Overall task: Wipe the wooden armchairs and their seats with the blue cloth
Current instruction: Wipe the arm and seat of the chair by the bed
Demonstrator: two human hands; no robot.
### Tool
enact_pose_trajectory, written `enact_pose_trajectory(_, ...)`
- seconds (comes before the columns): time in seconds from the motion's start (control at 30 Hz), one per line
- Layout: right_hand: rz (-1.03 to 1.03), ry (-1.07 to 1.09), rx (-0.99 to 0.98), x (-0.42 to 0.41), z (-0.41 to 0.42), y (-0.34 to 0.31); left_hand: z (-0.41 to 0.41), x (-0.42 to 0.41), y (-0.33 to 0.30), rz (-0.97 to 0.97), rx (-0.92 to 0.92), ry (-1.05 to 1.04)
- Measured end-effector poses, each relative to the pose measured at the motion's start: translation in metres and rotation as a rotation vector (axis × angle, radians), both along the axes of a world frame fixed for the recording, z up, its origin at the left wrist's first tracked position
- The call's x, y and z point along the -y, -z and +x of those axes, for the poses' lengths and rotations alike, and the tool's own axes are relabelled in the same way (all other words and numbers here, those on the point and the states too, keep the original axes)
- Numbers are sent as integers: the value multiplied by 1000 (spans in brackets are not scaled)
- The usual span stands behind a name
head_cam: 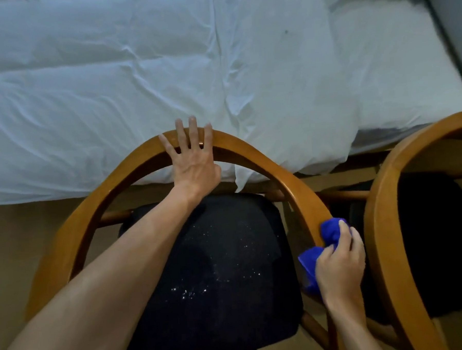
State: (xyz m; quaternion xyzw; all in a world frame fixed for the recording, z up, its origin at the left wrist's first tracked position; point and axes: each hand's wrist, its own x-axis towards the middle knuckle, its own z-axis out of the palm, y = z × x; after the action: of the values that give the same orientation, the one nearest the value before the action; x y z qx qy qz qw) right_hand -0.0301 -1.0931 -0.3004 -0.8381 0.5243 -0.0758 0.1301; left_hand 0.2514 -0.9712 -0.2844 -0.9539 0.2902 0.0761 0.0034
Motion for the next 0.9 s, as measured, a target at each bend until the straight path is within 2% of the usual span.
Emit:
enact_pose_trajectory(0.07, -64, -80, -4, 2, 15, 3, -8, 6, 5, 28, 38, 10)
enact_pose_trajectory(0.17, -58, -302, -49, 19, 68, 12, -22, 12, 10, 85, 103, 164)
enact_pose_trajectory(0.23, -52, -371, -67, 25, 84, 19, -32, 21, 10, 98, 90, 255)
enact_pose_trajectory(0.37, -53, -301, -99, 7, 13, 14, -66, 60, 9, 162, -78, 508)
enact_pose_trajectory(0.47, -43, -164, -72, -18, -72, 15, -109, 85, 7, 61, -355, 460)
enact_pose_trajectory(0.57, -14, -23, -5, -43, -118, 19, -152, 95, 11, 2, -429, 543)
enact_pose_trajectory(0.63, 3, 18, 21, -48, -118, 18, -172, 99, 14, -14, -460, 603)
enact_pose_trajectory(0.73, -26, -95, 43, -20, -77, 15, -181, 101, 18, -36, -488, 626)
enact_pose_trajectory(0.83, -36, -185, 53, 8, -35, 14, -173, 98, 20, -5, -432, 667)
enact_pose_trajectory(0.9, -28, -202, 25, 0, -48, 15, -170, 96, 20, 38, -392, 672)
